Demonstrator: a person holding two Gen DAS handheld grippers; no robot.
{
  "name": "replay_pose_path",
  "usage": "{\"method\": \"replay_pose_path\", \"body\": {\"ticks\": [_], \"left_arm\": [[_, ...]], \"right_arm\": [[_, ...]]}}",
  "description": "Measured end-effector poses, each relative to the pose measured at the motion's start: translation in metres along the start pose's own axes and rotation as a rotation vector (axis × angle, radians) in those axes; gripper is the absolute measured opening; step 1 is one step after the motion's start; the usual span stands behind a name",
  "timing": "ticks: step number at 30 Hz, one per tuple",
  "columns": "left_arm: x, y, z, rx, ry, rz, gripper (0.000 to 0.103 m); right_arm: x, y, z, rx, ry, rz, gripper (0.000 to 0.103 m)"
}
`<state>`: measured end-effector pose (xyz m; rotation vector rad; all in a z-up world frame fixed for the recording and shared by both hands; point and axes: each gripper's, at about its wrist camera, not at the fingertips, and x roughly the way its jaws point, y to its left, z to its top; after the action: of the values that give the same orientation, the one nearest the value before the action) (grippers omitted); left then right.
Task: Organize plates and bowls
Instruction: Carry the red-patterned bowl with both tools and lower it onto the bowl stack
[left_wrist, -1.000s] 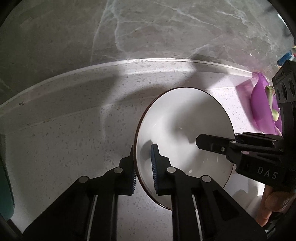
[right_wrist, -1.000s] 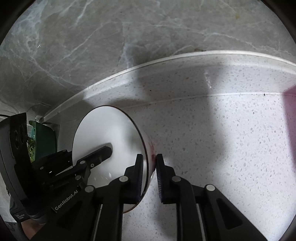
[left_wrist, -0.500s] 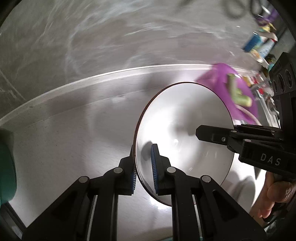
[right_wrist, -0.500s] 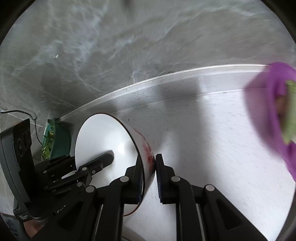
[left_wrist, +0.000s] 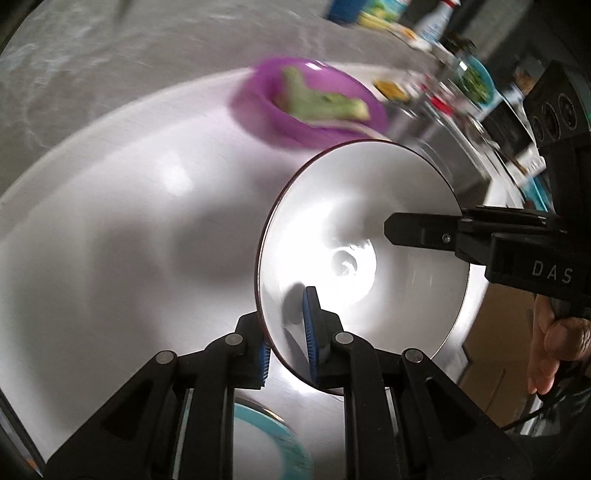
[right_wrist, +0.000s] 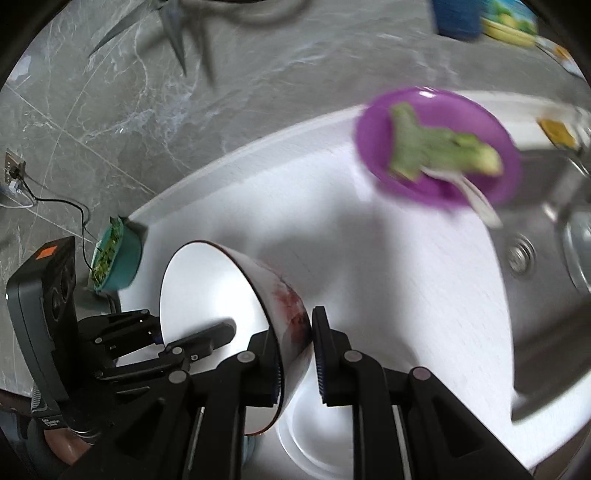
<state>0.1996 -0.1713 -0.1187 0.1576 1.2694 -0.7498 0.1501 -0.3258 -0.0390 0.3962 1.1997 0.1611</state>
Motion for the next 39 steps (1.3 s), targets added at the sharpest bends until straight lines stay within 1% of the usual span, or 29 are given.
{"method": "replay_pose_path", "body": {"ticks": [3, 4, 5, 9, 12, 16, 19, 23, 26, 33, 36, 39], "left_arm": [[0.009, -0.028, -0.014, 0.023, 0.032, -0.009, 0.014], [0.014, -0.038, -0.019, 0.029, 0.045, -0.012, 0.014], [0.015, -0.045, -0.029, 0.033, 0.052, -0.014, 0.014], [0.034, -0.07, -0.046, 0.037, 0.082, -0.015, 0.014], [0.045, -0.079, -0.054, 0.034, 0.104, -0.004, 0.014], [0.051, -0.065, -0.064, 0.019, 0.136, 0.003, 0.014], [0.066, -0.061, -0.063, -0.003, 0.154, 0.014, 0.014], [0.075, -0.053, -0.06, -0.016, 0.166, 0.028, 0.014], [0.085, -0.052, -0.052, -0.019, 0.175, 0.038, 0.014], [0.087, -0.046, -0.044, -0.024, 0.165, 0.066, 0.014], [0.087, -0.049, -0.042, -0.006, 0.156, 0.096, 0.014], [0.086, -0.049, -0.04, -0.015, 0.143, 0.1, 0.016]], "right_arm": [[-0.012, -0.026, -0.027, 0.04, 0.014, -0.008, 0.018], [-0.013, -0.029, -0.032, 0.047, 0.017, -0.008, 0.018], [-0.015, -0.035, -0.039, 0.057, 0.023, -0.008, 0.018], [-0.016, -0.051, -0.056, 0.073, 0.047, -0.005, 0.017], [-0.012, -0.059, -0.064, 0.08, 0.066, -0.003, 0.017], [-0.003, -0.067, -0.072, 0.078, 0.103, 0.0, 0.017], [0.007, -0.069, -0.073, 0.068, 0.128, 0.0, 0.017], [0.017, -0.07, -0.07, 0.05, 0.152, -0.004, 0.016], [0.025, -0.07, -0.069, 0.038, 0.171, -0.01, 0.016], [0.034, -0.07, -0.065, 0.031, 0.2, -0.01, 0.014], [0.034, -0.069, -0.063, 0.03, 0.201, -0.015, 0.014], [0.035, -0.07, -0.063, 0.037, 0.2, -0.013, 0.014]]}}
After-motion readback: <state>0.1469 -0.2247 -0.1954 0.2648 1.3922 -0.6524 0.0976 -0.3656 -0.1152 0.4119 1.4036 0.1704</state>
